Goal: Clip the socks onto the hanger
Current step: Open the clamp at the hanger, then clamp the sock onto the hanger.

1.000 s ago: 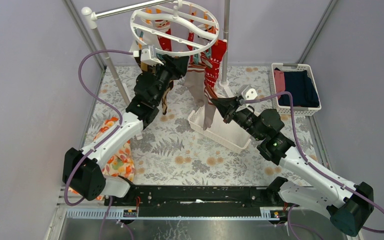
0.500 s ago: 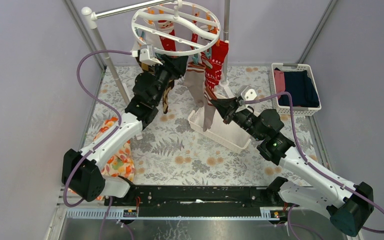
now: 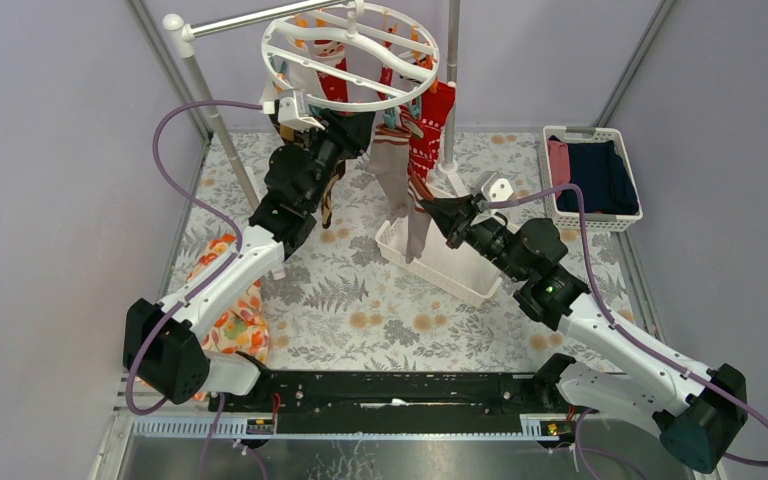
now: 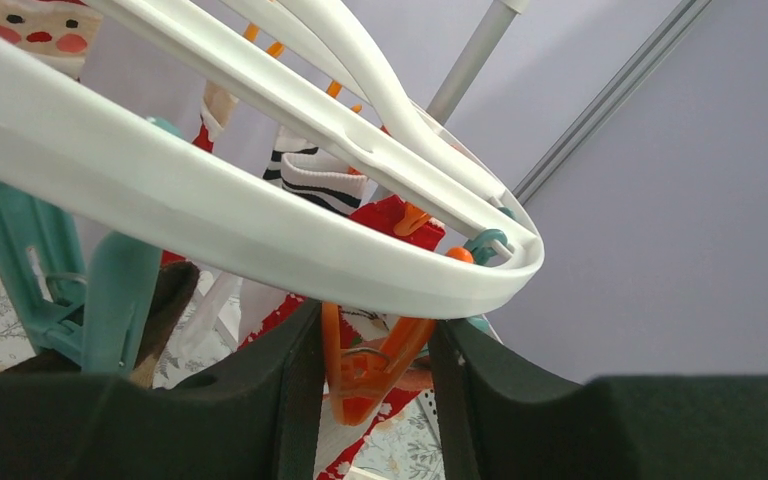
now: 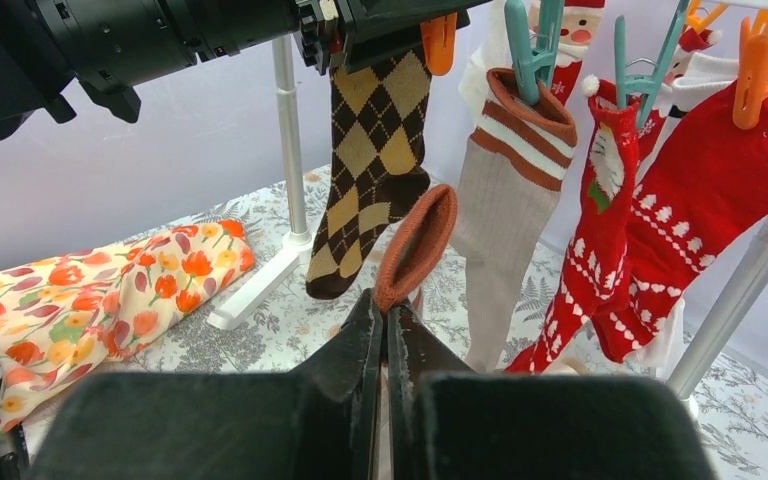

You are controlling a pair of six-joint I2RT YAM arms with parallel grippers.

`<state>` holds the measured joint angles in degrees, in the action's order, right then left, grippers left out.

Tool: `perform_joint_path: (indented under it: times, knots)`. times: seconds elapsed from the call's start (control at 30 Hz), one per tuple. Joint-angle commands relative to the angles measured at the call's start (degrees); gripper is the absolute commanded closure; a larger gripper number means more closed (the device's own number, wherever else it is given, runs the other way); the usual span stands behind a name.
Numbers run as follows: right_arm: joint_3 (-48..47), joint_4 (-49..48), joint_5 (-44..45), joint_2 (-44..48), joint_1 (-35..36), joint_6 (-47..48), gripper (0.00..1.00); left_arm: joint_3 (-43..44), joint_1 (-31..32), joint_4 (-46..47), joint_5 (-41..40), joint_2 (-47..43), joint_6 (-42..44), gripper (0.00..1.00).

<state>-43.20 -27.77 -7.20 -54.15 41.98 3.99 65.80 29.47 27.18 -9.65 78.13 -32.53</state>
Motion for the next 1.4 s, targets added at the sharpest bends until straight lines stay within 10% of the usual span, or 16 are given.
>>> perform_joint_path:
  times: [0.0,1.37]
  knots:
    - [-0.2,-4.3,-1.1,0.3,-0.4,0.3,1.0,0.2,-0.5,0.4,-0.6,-1.5,-0.2,0.56]
    - [-12.4,-4.7,-2.8,-13.4,-0.2,11.3,1.0,2.2,-1.4,-3.6,0.1,-1.1,-3.9,0.72]
